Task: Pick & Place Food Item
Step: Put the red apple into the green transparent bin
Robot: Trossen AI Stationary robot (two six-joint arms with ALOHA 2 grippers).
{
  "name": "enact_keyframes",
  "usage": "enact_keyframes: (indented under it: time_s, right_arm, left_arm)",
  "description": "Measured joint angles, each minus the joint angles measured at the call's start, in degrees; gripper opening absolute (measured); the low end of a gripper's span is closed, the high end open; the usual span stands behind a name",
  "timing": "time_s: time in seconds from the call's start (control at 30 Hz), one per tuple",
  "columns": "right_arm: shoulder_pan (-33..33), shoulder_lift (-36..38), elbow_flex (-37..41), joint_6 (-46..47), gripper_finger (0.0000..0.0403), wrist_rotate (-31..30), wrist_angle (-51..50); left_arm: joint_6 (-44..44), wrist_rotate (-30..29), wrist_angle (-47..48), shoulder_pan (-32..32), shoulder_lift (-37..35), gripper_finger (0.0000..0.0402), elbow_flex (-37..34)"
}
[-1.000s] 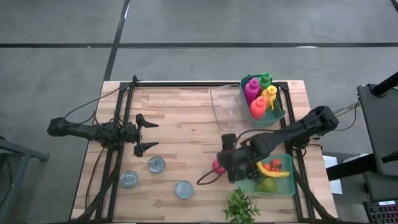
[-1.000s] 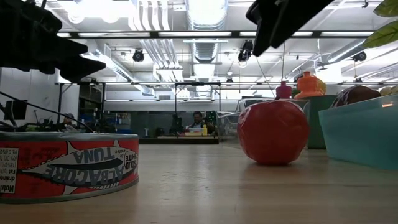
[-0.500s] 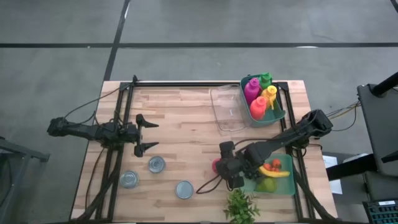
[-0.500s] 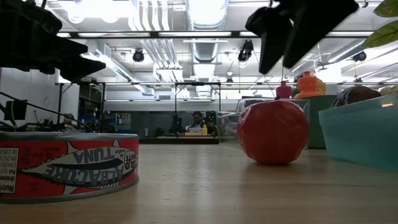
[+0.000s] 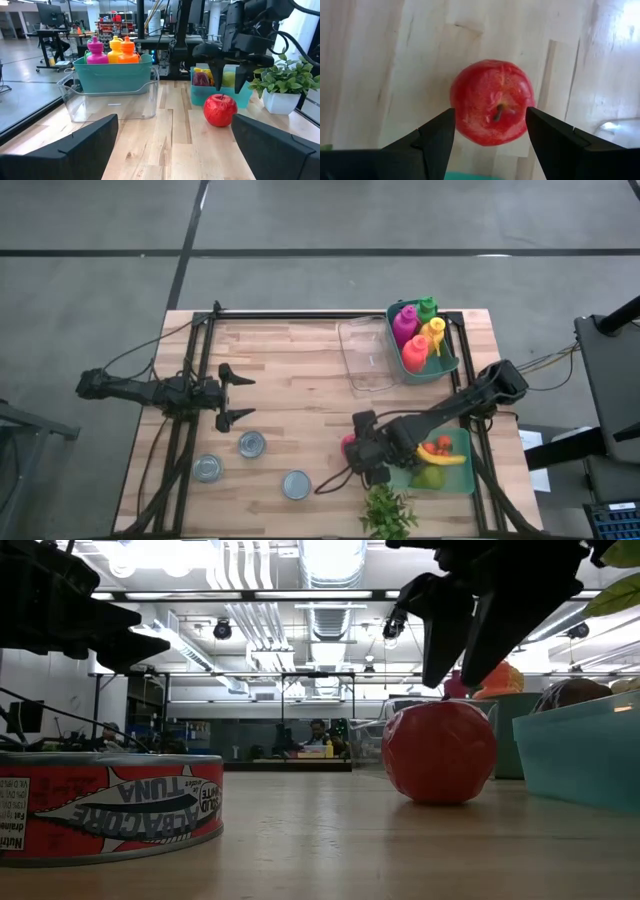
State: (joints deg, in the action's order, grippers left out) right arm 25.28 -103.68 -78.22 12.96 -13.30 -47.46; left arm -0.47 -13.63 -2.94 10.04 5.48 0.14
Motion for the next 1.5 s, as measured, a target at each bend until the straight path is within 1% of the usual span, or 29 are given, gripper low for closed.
enact_keyframes:
  time_s: [0.37,1.07,1.17,1.3,1.5]
  right_arm:
    - [-0.04,-1.3,0.92,-0.05,0.0239,-0.35,-0.19]
    - [-0.15,-1.05,0.92,-0.08,0.0237,-2.96,1.15]
    - [-0.15,-1.03,0.92,-0.06,0.0216,-3.41,1.15]
    - [-0.15,-1.03,1.07,-0.02,0.0171,-4.92,0.97]
    - [-0.17,-1.01,1.2,0.12,0.0115,-5.01,0.91]
  left_arm:
    - [-0.02,0.0,0.0,0.0,0.0,0.039,0.0]
    - [-0.04,0.0,0.0,0.0,0.0,0.039,0.0]
    - [-0.04,0.0,0.0,0.0,0.0,0.039,0.0]
    - [-0.04,0.0,0.0,0.0,0.0,0.039,0.0]
    - [-0.04,0.0,0.0,0.0,0.0,0.039,0.0]
